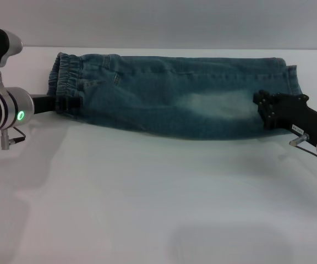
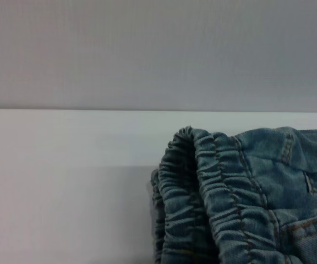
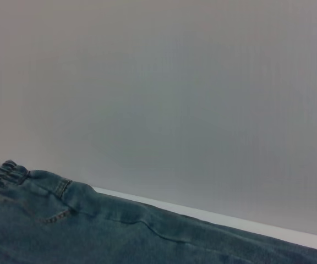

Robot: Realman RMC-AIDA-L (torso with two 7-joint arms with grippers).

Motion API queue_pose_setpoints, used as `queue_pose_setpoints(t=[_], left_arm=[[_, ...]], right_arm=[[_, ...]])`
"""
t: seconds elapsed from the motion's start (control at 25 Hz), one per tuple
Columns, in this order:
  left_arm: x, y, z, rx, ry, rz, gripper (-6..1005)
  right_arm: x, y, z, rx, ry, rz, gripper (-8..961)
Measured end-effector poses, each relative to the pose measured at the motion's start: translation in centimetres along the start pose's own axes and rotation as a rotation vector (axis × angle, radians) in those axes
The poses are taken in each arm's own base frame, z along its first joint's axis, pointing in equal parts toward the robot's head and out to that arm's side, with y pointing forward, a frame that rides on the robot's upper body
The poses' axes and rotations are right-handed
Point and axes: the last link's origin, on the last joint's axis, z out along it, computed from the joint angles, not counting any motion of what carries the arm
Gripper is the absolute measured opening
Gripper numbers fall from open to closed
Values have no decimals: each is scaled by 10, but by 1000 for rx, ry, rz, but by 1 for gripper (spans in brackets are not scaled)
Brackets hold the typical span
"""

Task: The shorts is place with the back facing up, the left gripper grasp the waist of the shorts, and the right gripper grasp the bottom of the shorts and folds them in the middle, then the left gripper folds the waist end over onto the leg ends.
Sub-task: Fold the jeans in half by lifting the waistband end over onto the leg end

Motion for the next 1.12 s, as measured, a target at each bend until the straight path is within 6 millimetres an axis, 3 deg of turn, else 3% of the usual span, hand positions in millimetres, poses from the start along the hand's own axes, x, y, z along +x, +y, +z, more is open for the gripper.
queue_pose_setpoints(t=[1.04,1.12], left_arm=[[-3,1,2,-5,8,-29,807],[-3,0,2,-5,11,-30,752]], right_arm=[[3,-2,-4,3,6,19,47],[4,-2,-5,3,6,19,47]])
